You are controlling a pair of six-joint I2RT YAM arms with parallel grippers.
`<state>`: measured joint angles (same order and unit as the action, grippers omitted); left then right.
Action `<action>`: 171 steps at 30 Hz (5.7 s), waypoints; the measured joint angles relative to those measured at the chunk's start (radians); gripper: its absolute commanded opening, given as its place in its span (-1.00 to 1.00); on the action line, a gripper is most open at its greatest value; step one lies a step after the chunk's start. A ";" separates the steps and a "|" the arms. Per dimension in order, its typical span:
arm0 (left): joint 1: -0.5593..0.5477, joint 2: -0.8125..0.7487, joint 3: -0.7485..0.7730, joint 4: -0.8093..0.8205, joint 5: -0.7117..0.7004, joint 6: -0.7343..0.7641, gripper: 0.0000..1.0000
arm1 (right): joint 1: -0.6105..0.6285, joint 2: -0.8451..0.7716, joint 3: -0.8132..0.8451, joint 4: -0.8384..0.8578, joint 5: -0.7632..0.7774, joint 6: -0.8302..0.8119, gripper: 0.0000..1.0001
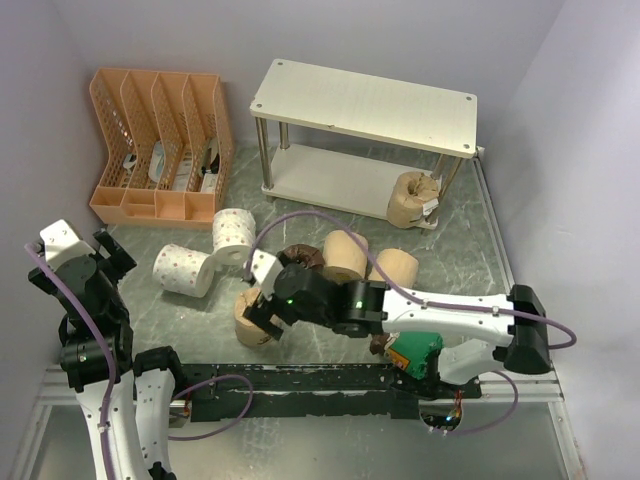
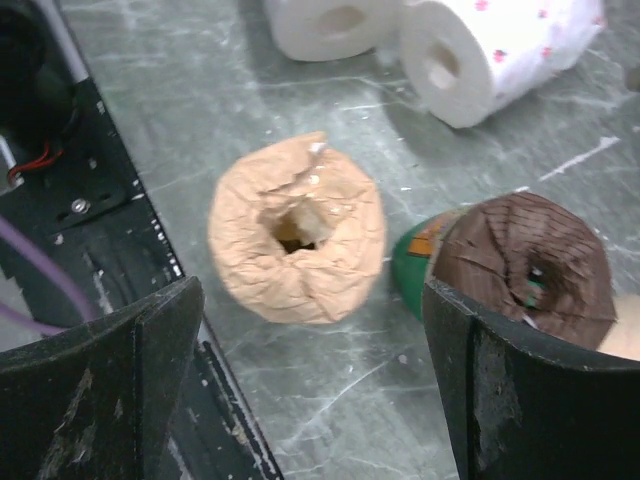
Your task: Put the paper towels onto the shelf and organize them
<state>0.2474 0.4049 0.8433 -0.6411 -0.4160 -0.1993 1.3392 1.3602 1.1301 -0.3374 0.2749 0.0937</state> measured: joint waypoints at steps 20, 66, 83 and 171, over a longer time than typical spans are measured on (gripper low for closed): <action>0.005 -0.027 -0.007 0.001 -0.007 0.000 0.89 | 0.071 0.308 0.118 -0.071 -0.038 -0.074 -0.04; 0.005 -0.087 -0.023 0.010 -0.016 -0.011 0.89 | -0.462 0.214 0.273 -0.079 0.581 -0.286 -1.00; 0.005 -0.100 -0.023 0.014 -0.029 -0.011 0.89 | -0.666 0.326 0.235 0.130 0.421 -0.341 0.27; 0.003 -0.113 -0.029 0.024 -0.026 -0.015 0.89 | -0.460 0.036 -0.150 0.127 0.230 1.680 -1.00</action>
<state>0.2501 0.2924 0.8139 -0.6174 -0.4416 -0.2142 0.8795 1.3964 0.9802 -0.2100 0.5053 1.7741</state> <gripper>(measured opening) 0.945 0.220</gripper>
